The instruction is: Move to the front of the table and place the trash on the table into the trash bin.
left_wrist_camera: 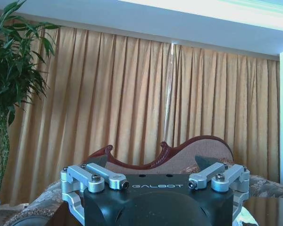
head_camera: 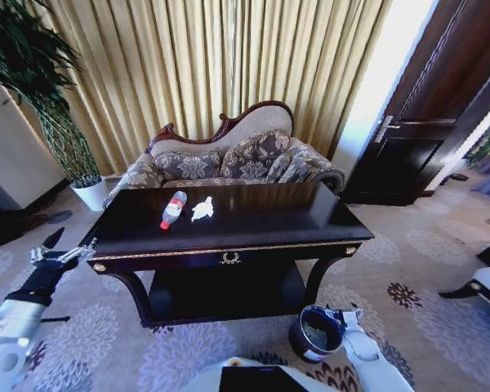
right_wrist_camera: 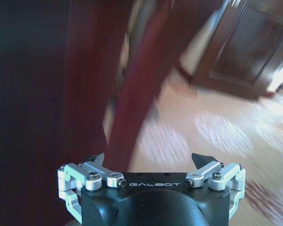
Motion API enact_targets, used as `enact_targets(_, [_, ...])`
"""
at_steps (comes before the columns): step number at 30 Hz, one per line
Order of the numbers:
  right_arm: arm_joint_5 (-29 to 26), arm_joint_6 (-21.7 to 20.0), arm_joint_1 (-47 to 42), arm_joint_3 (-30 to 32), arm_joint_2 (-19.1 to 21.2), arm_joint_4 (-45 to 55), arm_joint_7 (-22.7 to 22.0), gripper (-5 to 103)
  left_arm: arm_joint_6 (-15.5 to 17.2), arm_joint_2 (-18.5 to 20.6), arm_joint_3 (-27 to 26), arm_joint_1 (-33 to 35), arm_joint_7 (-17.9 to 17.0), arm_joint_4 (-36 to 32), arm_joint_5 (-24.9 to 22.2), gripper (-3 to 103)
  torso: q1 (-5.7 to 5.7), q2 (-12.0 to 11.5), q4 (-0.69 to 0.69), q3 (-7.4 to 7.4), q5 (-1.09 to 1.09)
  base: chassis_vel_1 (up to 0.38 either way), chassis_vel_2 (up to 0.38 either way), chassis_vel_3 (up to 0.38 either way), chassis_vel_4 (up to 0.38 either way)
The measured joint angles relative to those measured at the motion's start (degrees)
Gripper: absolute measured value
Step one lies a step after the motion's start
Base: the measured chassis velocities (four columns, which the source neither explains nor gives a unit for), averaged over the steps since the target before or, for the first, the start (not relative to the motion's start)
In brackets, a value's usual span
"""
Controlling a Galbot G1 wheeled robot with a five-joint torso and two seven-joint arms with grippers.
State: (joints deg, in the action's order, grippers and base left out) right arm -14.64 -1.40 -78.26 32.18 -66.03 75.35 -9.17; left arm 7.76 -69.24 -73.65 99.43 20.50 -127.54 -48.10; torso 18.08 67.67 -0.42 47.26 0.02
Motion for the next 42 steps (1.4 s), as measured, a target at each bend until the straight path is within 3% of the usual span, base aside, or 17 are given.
enact_targets(3, [-6.0, -0.6, -1.9, 1.0, 1.0, 12.7, 0.1, 100, 0.0, -0.3, 0.7, 0.0, -1.6, -0.1, 0.1, 100, 0.00, 0.0, 0.02, 0.00, -0.04, 0.000, 0.000, 0.000, 0.000])
enact_targets(9, [-10.3, -6.6, -4.3, 2.2, 1.5, 32.2, 0.6, 100, -0.1, -0.5, 1.6, 0.0, -4.4, -1.2, 0.3, 100, 0.00, 0.0, -0.01, 0.00, -0.03, 0.000, 0.000, 0.000, 0.000])
enact_targets(11, [-11.4, -9.1, -5.2, 2.2, 1.5, 38.7, 0.5, 100, 0.0, -0.3, 1.4, 0.3, -4.8, -1.5, 0.3, 100, 0.00, 0.0, -0.12, 0.01, 0.06, 0.000, 0.000, 0.000, 0.000])
enact_targets(13, [-12.2, -10.0, -5.7, 2.3, 1.5, 43.1, 0.5, 100, -0.1, 0.0, 1.0, 0.6, -4.8, -1.9, 0.2, 100, 0.00, 0.0, -0.11, -0.01, 0.05, 0.000, 0.000, 0.000, 0.000])
enact_targets(15, [-12.6, -10.7, -6.2, 2.1, 1.7, 47.7, 0.2, 100, -0.1, 0.2, 0.7, 0.8, -4.8, -2.3, 0.1, 100, -0.01, 0.0, 0.08, -0.03, -0.15, 0.000, 0.000, 0.000, 0.000])
enact_targets(17, [-12.7, -12.2, -6.7, 1.8, 1.8, 51.4, -0.7, 100, -0.1, 0.3, 0.4, 1.1, -5.3, -2.8, 0.0, 100, -0.01, 0.0, 0.06, -0.01, -0.01, 0.000, 0.000, 0.000, 0.000])
enact_targets(22, [-10.6, -13.7, -6.6, 3.6, 3.1, 50.5, -1.3, 100, -0.1, 0.1, 0.5, 1.2, -5.7, -3.0, 0.0, 100, -0.01, 0.0, -0.02, 0.00, -0.03, 0.000, 0.000, 0.000, 0.000])
enact_targets(26, [-12.8, -14.8, -6.6, 4.1, 4.9, 51.6, -3.2, 100, -0.1, -0.6, 0.4, 2.1, -5.7, -3.5, 0.0, 100, -0.01, 0.0, -0.01, 0.00, -0.01, 0.000, 0.000, 0.000, 0.000])
enact_targets(42, [-17.4, -15.2, -6.9, 3.3, 6.4, 55.9, -4.0, 100, -0.1, 0.3, -0.7, 1.5, -5.6, -3.8, -1.6, 100, 0.00, 0.0, -0.01, 0.00, -0.02, 0.000, 0.000, 0.000, 0.000])
